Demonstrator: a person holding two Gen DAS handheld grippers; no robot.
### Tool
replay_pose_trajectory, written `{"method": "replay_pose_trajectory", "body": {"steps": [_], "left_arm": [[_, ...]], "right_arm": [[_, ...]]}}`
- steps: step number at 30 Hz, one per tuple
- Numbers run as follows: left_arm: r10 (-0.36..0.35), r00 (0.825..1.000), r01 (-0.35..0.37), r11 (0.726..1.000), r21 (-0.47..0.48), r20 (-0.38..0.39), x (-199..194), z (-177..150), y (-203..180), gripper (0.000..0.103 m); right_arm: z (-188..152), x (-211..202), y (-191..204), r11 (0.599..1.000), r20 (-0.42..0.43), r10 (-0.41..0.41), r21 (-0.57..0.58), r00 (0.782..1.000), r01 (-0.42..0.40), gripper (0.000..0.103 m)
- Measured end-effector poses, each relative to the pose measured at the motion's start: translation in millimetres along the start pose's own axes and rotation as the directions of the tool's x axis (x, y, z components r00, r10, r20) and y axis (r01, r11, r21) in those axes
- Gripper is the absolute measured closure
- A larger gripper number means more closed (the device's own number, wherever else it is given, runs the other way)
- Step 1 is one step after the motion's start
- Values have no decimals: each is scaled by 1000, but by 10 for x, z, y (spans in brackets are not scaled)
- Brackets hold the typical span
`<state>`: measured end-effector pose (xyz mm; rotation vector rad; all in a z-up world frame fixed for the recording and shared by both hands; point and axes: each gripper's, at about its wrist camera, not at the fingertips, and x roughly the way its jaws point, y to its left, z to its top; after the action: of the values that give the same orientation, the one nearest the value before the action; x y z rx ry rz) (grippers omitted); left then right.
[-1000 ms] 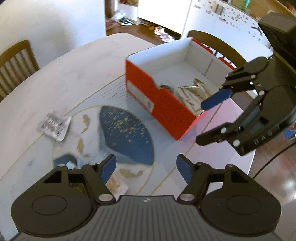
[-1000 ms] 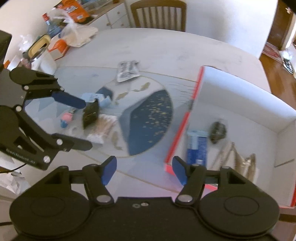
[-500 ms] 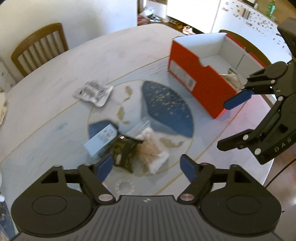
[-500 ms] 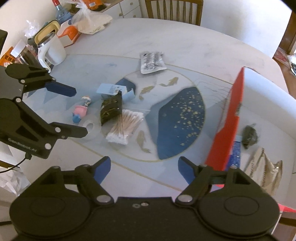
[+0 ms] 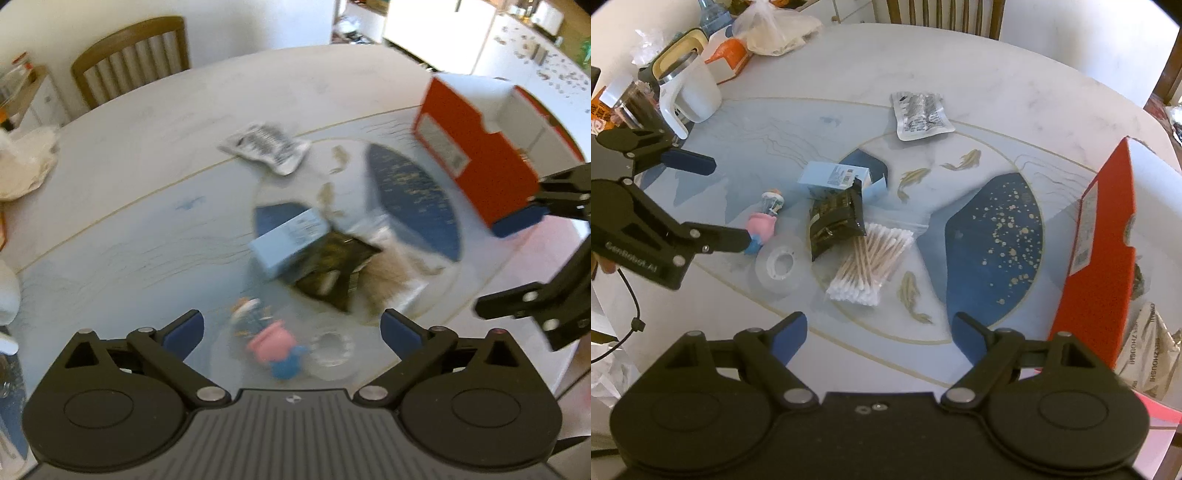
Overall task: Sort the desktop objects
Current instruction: 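Withdraw both open tools from the box toward the remaining table items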
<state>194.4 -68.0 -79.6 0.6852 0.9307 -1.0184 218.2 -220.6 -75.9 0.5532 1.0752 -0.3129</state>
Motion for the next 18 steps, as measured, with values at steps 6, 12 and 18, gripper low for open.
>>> {"method": "replay_pose_trajectory", "body": {"steps": [6, 12, 18], "left_arm": [[37, 999, -39, 997, -60, -33, 205, -74, 258, 0], [27, 998, -34, 991, -130, -56, 329, -102, 454, 0], [41, 996, -52, 989, -141, -80, 418, -118, 442, 1]], "right_arm": [[45, 192, 2, 999, -12, -18, 31, 1000, 19, 17], [127, 329, 72, 1000, -7, -23, 10, 1000, 23, 17], [218, 500, 80, 999, -14, -44, -8, 999, 44, 19]]}}
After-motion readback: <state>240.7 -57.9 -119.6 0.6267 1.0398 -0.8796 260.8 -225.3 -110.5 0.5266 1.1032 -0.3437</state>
